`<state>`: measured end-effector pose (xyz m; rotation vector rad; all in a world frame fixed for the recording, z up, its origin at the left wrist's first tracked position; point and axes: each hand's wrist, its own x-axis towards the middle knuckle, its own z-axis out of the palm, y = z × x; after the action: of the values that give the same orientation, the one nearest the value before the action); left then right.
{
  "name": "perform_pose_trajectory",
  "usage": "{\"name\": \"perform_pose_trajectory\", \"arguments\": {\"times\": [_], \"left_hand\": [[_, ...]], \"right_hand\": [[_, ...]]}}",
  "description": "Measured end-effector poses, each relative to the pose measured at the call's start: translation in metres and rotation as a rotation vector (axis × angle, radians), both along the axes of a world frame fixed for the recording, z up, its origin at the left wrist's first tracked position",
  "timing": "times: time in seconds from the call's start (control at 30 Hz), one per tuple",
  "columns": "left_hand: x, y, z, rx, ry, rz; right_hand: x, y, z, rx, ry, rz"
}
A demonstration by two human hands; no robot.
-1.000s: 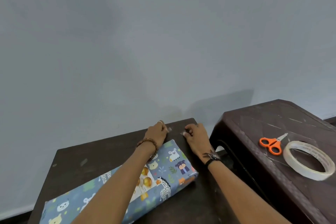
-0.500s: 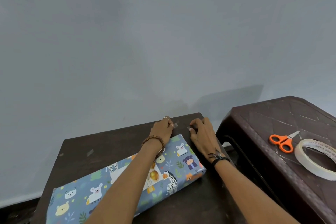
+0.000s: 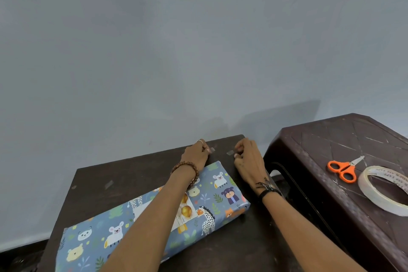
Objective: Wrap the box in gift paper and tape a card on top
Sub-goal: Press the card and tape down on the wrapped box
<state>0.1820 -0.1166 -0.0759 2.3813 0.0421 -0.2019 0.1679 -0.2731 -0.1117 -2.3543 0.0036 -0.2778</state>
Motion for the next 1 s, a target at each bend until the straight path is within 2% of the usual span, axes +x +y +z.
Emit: {"name": "perform_pose_trajectory", "arguments": {"times": [0.33,0.53,0.6,0.73,0.8,0.9,1.0], "left_hand": [[-0.001,-0.002,0.000,0.032,-0.023,0.007],[-0.001,-0.003,0.000,0.038,-0.022,0.014],[-0.001,-0.004,0.004,0.042,-0.006,0.007],[0.001,0.004,0.017,0.013,0.085,-0.044],[-0.005,0.019,0.026,-0.065,0.088,-0.002],[-0.030,0.060,0.038,-0.293,0.073,0.134],[-0.059,0.111,0.046,-0.400,-0.006,0.300]], "right_hand": [[0.007,0.001,0.008,-0.068,0.024,-0.117],[0.007,0.002,0.006,-0.187,0.037,-0.068],[0.005,0.000,0.006,-0.043,0.023,-0.050],[0.000,-0.007,0.007,0.535,-0.118,-0.125],[-0.002,-0.011,0.011,0.674,-0.089,-0.134],[-0.002,-0.011,0.023,0.833,0.018,-0.095],[-0.008,0.012,0.047,0.954,0.049,-0.026]]}}
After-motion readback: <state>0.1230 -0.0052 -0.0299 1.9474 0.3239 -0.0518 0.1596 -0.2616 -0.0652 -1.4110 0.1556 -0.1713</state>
